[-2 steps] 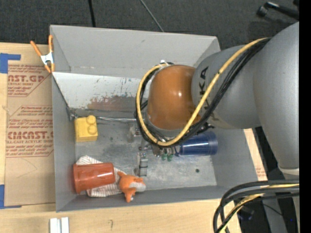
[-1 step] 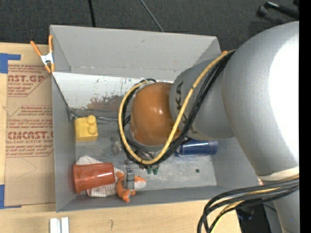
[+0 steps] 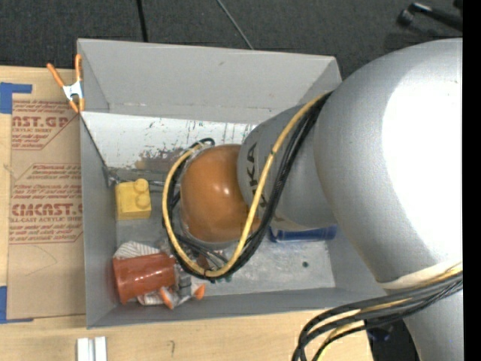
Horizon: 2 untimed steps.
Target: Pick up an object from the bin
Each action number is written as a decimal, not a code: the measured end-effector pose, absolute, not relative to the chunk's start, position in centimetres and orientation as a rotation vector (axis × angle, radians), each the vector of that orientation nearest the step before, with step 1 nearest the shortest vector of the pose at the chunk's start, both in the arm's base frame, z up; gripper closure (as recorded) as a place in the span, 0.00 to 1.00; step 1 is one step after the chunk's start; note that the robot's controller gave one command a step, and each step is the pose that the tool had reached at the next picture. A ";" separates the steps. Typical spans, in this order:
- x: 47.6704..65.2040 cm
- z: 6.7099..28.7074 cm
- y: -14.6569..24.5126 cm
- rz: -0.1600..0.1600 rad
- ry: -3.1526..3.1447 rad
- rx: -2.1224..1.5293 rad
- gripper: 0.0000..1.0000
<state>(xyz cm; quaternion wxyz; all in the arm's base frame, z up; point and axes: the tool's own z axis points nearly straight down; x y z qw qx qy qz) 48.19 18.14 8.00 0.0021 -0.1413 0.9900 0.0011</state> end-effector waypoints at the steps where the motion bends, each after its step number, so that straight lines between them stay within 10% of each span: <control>1: 48.2 8.0 18.1 0.004 3.106 -0.444 1.00; 2: 50.5 19.5 18.1 0.001 3.108 -0.441 1.00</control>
Offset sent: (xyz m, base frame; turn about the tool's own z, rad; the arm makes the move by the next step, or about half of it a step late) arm 0.0230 -0.0011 0.1150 0.0017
